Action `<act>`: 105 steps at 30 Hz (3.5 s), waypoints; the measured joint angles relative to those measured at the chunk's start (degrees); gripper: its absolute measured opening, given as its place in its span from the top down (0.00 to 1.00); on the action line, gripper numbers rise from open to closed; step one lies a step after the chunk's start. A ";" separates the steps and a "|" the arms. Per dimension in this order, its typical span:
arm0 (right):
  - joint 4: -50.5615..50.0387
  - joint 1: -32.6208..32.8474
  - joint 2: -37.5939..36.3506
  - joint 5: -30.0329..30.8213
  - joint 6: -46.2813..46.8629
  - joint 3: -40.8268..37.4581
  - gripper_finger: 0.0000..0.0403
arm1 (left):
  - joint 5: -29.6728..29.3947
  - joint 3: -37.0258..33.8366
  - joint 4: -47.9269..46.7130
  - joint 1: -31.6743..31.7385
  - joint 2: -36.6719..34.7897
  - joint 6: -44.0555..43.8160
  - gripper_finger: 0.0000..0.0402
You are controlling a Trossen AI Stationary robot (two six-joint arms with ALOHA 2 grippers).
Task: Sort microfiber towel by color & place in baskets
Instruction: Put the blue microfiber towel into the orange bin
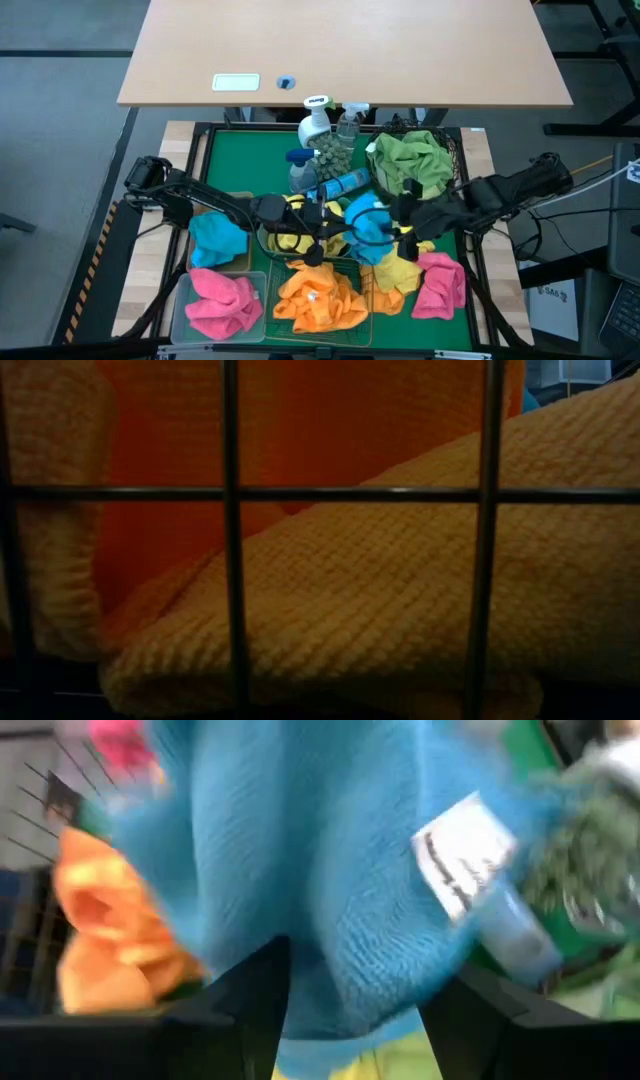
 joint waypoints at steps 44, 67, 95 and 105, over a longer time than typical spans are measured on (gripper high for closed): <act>15.07 0.07 -0.02 -8.06 1.98 -24.92 0.49 | -6.99 22.05 -33.90 -1.26 -18.27 2.20 1.00; 15.15 0.04 -0.02 -8.14 1.96 -24.89 0.49 | -16.92 27.19 -105.19 -8.05 -47.24 -49.93 1.00; 13.75 0.02 -0.11 -12.49 2.11 -16.07 0.49 | 11.43 -5.85 -118.28 -8.07 -29.62 -69.66 1.00; 12.34 0.04 -0.13 -12.47 2.09 -10.08 0.49 | 10.64 -18.73 -104.14 -8.07 -21.53 -69.44 0.96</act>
